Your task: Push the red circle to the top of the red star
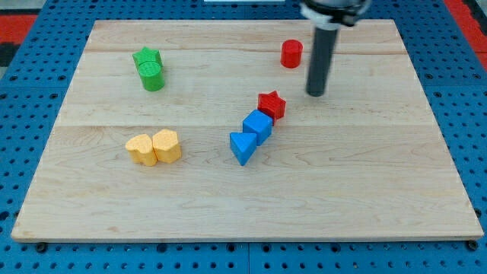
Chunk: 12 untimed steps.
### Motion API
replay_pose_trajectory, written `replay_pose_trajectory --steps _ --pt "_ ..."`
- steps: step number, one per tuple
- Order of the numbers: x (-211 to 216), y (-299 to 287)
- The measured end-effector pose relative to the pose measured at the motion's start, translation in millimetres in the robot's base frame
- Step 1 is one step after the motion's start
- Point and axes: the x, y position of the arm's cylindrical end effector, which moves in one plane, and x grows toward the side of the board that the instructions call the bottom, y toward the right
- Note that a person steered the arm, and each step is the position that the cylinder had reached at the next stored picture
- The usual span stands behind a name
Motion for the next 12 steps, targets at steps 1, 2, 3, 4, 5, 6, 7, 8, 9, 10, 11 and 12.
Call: replay_pose_trajectory --steps 1,2,3,4,5,6,7,8,9,10,11,12 --pt "-44 21" --pt "-96 22" --pt "-120 -20" --pt "-131 -54" --pt "-123 -61" --pt "-102 -61" --pt "-86 -55" --pt "-67 -55" --pt "-53 -55" --pt "-50 -47" --pt "-45 -15" --pt "-36 -15"
